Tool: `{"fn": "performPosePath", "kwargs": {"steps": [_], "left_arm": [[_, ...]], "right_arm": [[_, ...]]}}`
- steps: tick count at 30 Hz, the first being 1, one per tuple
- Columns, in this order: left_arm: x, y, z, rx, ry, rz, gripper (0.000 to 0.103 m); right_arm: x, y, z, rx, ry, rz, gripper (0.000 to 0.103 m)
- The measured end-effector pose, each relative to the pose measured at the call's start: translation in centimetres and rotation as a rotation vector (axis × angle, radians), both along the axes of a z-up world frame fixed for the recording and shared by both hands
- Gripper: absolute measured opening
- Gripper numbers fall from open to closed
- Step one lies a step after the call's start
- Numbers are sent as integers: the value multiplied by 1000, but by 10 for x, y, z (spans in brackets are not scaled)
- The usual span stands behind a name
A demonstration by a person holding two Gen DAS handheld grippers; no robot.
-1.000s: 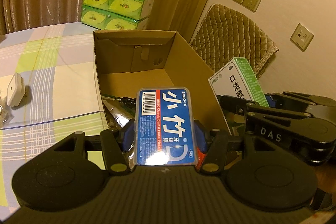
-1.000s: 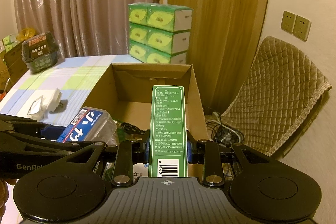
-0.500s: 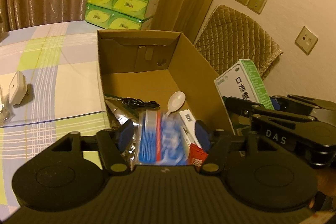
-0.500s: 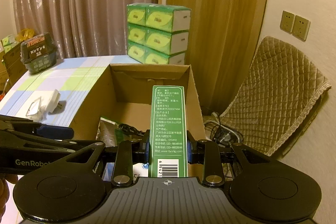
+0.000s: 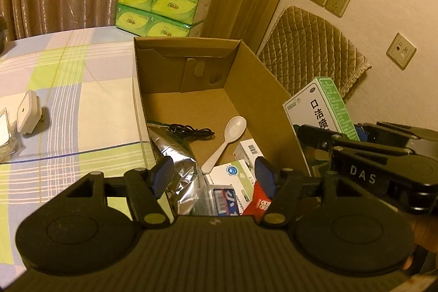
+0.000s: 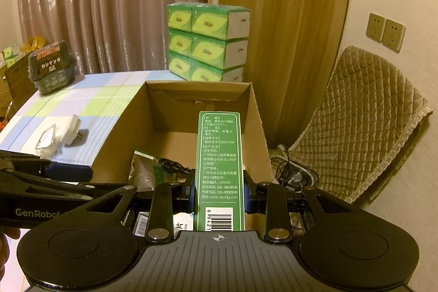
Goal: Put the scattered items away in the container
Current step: 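Open both tools to drop toothpick box and medicine box into cardboard box, then withdraw both tools and move them over the wrapped container and night-light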
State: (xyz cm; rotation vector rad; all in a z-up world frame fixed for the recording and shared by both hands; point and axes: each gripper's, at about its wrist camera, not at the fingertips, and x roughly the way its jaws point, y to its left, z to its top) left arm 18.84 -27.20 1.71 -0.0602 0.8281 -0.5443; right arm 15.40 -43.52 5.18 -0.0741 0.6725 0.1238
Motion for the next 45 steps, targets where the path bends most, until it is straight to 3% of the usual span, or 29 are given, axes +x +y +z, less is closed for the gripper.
{"fn": "performPosePath", "kwargs": {"steps": [25,26,28,37,45], "left_arm": [[-4,15,-1,9,-2,13,61],[-4,16,-2,9,-2,15,61],[-4,18,-2,8,-1,17,61],[-8,41,-6,8,2,49,63],[-16,94,-10,32,-1,127,66]], "right_arm": [[9,13,-2,4,9,29,28],[12,15,-3,5,5,38,32],[15,17,-2,8,-6,34,68],[1,20,2,30,-11,32,69],[-13,55,11,32,-20,99,69]]}}
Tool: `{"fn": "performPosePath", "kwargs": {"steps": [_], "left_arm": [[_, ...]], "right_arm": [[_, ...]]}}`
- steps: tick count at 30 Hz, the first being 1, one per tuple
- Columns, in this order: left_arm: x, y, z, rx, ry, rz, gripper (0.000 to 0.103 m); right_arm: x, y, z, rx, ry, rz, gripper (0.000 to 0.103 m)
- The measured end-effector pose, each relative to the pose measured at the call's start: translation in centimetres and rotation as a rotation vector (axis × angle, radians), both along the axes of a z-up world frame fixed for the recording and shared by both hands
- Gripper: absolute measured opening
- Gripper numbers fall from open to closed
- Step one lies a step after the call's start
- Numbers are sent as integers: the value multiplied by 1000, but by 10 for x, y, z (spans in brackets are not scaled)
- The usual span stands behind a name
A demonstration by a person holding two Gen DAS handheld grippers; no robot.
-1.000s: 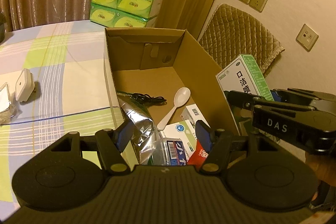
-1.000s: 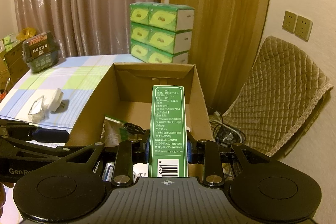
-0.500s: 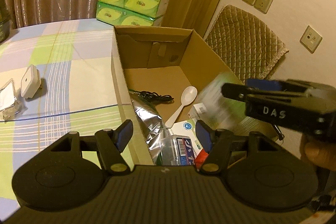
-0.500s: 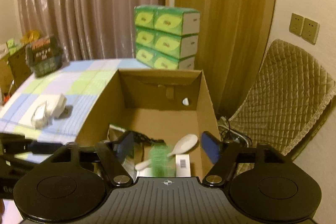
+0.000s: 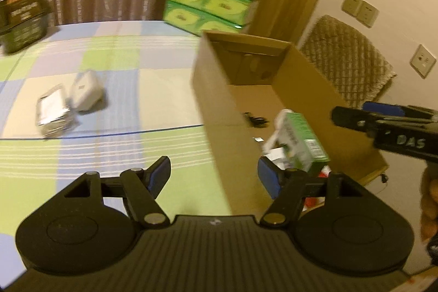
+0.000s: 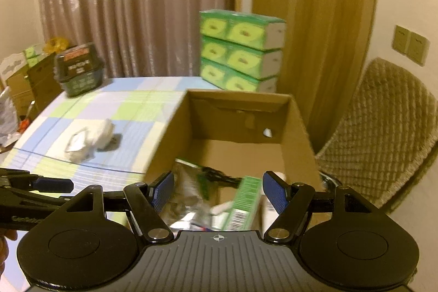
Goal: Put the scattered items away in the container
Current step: 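Withdraw both tools and move them over the wrapped container and night-light, then grasp white night-light with right tool while left tool grasps plastic-wrapped container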
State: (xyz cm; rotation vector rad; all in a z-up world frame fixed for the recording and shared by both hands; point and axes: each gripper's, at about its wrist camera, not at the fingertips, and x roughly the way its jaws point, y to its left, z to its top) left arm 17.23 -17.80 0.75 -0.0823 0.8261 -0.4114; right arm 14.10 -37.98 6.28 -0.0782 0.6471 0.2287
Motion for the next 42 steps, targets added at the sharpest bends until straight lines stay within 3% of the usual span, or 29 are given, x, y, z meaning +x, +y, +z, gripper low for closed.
{"fn": "performPosePath", "kwargs": {"steps": [10,20,27,33,38,40,42], "left_arm": [[4,96,-10,57,-1,142,73],[68,170,-38,102,-5,254,82],[129,177,-78,130,9,215,83],[161,171,-102,71,12,217,83],[180,163,-113,121,6,209,83],[181,164,-115,134,6,197,70],[178,168,-116,139,-1,186,65]], "right_arm": [[11,84,9,-15,-1,146,70],[83,174,-26,-92,53,293,70],[143,207,-57,-137,97,315,70],[180,224,-77,-142,131,325,70],[192,231,-89,-143,149,336,70],[194,236,-94,-149,151,353,70],[197,241,-101,-154,153,366,70]]}}
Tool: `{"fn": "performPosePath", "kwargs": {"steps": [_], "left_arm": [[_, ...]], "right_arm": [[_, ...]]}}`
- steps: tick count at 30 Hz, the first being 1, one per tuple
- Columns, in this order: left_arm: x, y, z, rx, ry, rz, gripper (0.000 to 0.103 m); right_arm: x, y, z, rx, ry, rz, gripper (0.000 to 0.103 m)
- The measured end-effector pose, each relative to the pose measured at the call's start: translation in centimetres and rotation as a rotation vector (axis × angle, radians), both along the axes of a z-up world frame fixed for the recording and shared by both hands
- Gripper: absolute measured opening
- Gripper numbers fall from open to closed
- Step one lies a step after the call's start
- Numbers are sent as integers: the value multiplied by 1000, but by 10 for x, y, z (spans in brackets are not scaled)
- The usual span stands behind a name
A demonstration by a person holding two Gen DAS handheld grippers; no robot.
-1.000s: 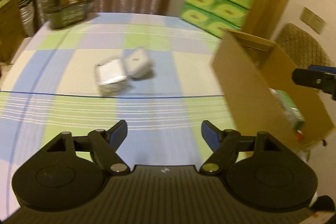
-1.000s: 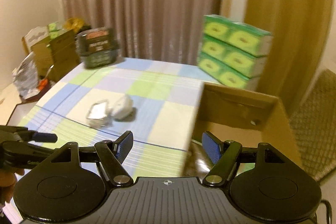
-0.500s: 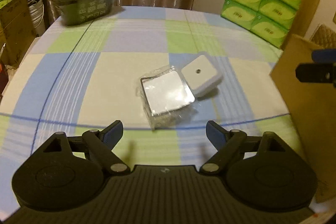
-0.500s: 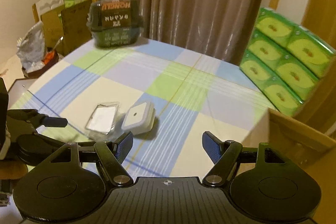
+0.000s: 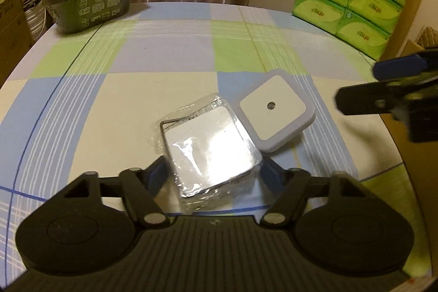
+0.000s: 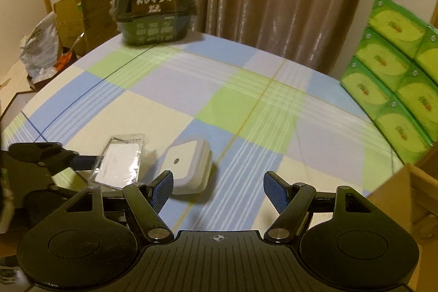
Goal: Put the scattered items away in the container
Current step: 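Grasp white night-light with right tool while left tool grasps plastic-wrapped container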
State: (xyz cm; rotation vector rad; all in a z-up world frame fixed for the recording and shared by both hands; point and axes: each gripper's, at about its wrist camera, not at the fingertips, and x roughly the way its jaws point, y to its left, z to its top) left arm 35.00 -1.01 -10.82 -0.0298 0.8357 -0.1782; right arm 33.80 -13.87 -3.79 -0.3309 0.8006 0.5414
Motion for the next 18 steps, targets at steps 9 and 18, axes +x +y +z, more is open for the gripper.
{"fn": "performPosePath", "kwargs": {"steps": [9,18], "left_arm": [[-28,37,3,52,-5,8,62],[-37,50,0,56,-19,18,62]], "right_arm": [[7,43,-32,-60,11,79,70],[22,75,-58,-172,0,38,70]]}}
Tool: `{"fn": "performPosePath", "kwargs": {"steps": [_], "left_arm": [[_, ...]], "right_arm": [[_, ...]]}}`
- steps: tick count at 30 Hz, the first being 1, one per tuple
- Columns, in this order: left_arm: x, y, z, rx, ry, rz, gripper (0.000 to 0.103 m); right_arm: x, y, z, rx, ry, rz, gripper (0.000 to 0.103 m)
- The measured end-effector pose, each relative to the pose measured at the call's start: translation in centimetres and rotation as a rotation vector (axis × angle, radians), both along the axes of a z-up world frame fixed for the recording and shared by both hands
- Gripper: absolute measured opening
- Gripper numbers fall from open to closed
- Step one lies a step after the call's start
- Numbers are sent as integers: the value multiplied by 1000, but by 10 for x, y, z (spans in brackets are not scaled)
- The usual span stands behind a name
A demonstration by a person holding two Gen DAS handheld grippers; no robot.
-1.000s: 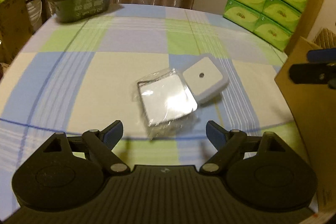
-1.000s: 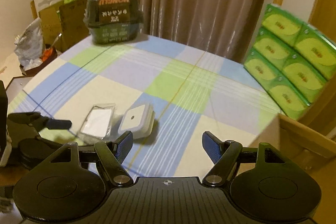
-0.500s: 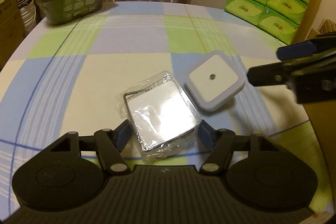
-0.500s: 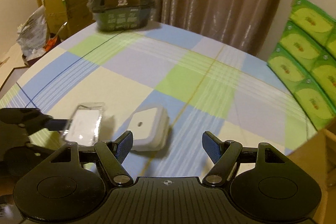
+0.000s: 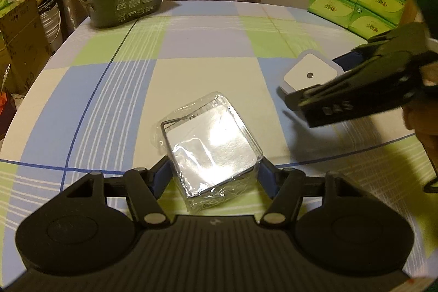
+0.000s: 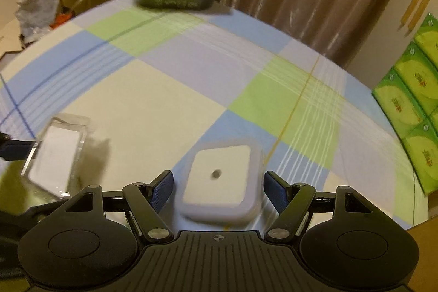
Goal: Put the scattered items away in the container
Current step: 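Grasp white night-light with right tool while left tool grasps plastic-wrapped container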
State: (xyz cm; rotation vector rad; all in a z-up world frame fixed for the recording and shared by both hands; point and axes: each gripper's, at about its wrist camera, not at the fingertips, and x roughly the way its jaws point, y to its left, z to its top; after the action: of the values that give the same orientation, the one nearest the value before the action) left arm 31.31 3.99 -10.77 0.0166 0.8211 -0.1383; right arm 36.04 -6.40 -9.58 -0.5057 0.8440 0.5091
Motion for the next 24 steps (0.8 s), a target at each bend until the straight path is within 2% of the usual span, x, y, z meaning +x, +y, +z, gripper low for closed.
{"fn": "performPosePath", "kwargs": {"steps": [3,4,7,16,24], "left_arm": [[1,0,0,1,-3,2,62],[1,-1,-1,0,-4,3,62],[1,-1,-1,0,-3,2,62],[-21,-10,11,-6,-5,-23,61],[-75,-27,33,-31,3,-44,61]], "right_arm": [[2,4,-5,-40,-10,8,70],[2,5,-7,-47,-8,12,66],[-1,1,-5,-39,-16,1,64],[-45,-33,27,65,-15,-66,64],[-116,-66,71,203,-11,-160,64]]}}
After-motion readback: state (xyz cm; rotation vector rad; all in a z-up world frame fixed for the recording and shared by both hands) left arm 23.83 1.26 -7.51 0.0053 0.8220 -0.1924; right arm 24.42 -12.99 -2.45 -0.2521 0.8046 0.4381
